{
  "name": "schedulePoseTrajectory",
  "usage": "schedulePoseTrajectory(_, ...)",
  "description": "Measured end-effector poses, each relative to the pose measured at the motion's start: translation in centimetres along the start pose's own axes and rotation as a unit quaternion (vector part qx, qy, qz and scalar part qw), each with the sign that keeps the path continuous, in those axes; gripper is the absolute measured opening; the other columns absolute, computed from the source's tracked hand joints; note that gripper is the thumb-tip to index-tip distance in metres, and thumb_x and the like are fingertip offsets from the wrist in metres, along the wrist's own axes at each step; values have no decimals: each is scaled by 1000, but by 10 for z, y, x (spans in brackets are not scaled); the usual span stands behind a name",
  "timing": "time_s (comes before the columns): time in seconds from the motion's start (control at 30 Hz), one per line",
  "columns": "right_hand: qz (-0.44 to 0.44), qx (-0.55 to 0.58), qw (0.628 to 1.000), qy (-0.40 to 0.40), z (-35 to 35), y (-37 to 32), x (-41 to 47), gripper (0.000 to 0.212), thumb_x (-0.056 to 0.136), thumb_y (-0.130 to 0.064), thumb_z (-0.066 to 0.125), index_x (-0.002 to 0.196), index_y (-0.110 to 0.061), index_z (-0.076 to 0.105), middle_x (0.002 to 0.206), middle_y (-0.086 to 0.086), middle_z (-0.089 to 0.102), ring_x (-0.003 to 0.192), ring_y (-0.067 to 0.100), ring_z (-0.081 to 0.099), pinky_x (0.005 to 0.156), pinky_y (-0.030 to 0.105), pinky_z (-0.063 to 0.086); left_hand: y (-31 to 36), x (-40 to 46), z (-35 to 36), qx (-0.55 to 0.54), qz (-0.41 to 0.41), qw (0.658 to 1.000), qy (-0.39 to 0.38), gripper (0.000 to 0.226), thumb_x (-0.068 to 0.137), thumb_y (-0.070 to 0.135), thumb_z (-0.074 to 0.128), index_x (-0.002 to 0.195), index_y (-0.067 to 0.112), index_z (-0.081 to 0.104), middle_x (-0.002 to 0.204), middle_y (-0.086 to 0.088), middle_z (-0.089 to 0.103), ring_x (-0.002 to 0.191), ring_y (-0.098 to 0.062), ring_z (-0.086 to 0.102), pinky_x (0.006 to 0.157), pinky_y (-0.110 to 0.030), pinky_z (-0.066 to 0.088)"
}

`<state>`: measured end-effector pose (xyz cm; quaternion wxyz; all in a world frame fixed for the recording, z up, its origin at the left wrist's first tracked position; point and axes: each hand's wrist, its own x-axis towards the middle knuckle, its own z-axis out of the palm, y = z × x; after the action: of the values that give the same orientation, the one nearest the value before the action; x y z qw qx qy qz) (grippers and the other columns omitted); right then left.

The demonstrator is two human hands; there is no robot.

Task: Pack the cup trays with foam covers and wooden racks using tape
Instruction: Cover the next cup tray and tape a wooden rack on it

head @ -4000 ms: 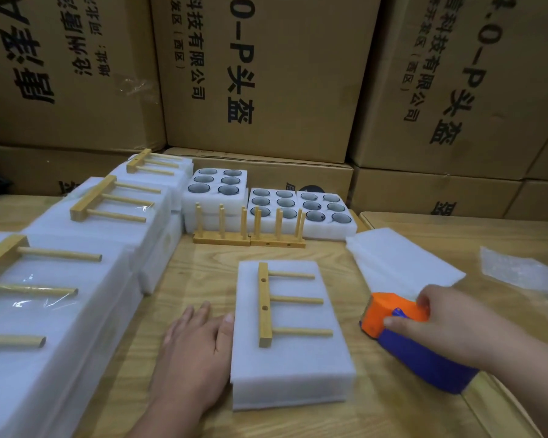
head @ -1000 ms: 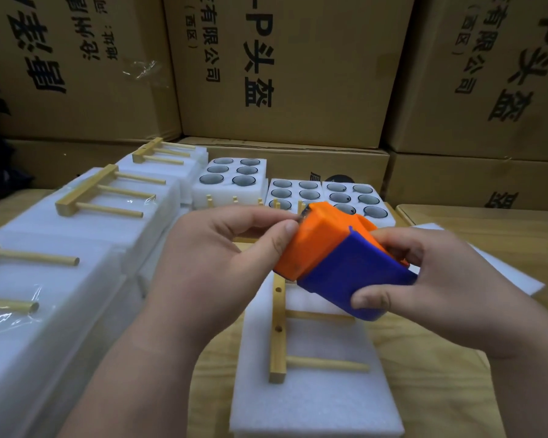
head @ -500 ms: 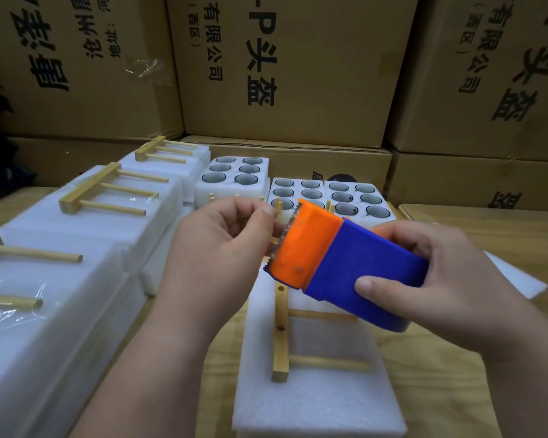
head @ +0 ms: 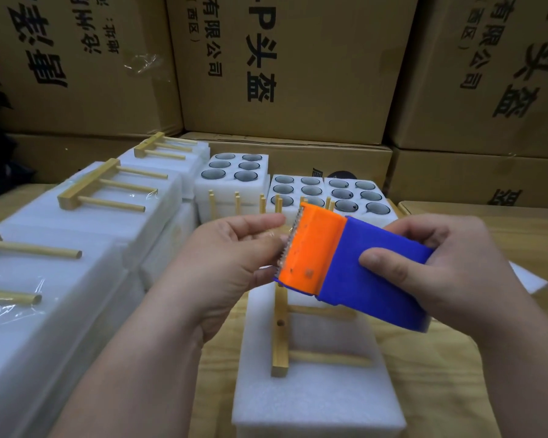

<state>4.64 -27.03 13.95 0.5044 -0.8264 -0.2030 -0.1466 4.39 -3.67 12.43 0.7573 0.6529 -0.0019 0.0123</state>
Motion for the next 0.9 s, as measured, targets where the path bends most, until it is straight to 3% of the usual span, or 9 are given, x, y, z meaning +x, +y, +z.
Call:
schedulePoseTrajectory(0.1, -1, -10, 1000, 0, -1, 0, -1, 46, 55, -70, 75, 80, -32, 73, 64, -7, 72, 52, 6, 65, 42, 18, 46, -1, -1, 3, 34, 4, 999, 26, 9, 90, 12, 71, 90, 14, 80, 85, -12, 77, 68, -17, 68, 62, -27, 57)
schedulePoseTrajectory(0.17, -10, -28, 1000, 3, -1, -1, -1, 46, 56, -70, 74, 82, -32, 71, 65, -10, 72, 53, 7, 65, 42, 17, 46, -2, -1, 4, 52, 19, 998, 41, 15, 92, 15, 70, 80, 17, 79, 80, -8, 76, 66, -14, 68, 60, -25, 55)
schedulePoseTrajectory(0.4, -44, -54, 997, 22, 5, -4, -2, 43, 63, -69, 71, 85, -32, 70, 70, -16, 71, 61, 8, 66, 44, 13, 44, -2, -1, 11, 73, 61, 992, 83, 19, 97, 16, 65, 81, 20, 75, 69, -2, 74, 53, -9, 63, 51, -19, 51)
schedulePoseTrajectory(0.57, -50, -27, 998, 16, 7, -8, -4, 48, 67, -77, 68, 87, -34, 71, 74, -18, 72, 65, 7, 69, 46, 14, 46, 2, -2, 6, 80, 88, 989, 87, 13, 92, 14, 70, 82, 19, 77, 72, -3, 76, 55, -9, 65, 51, -17, 50)
schedulePoseTrajectory(0.73, -64, -3, 998, 16, 10, -9, -2, 36, 69, -67, 72, 87, -36, 70, 75, -20, 72, 65, 4, 69, 48, 11, 47, 9, -5, -6, 91, 116, 984, 98, 10, 91, 15, 72, 82, 20, 77, 74, -4, 76, 60, -11, 68, 55, -18, 53)
schedulePoseTrajectory(0.9, -52, 18, 998, 3, 8, -10, -3, 44, 66, -79, 70, 84, -38, 71, 76, -17, 73, 65, 7, 70, 48, 14, 50, 11, -6, -8, 100, 153, 976, 120, 17, 90, 13, 72, 76, 23, 76, 70, 0, 75, 58, -8, 66, 54, -17, 52)
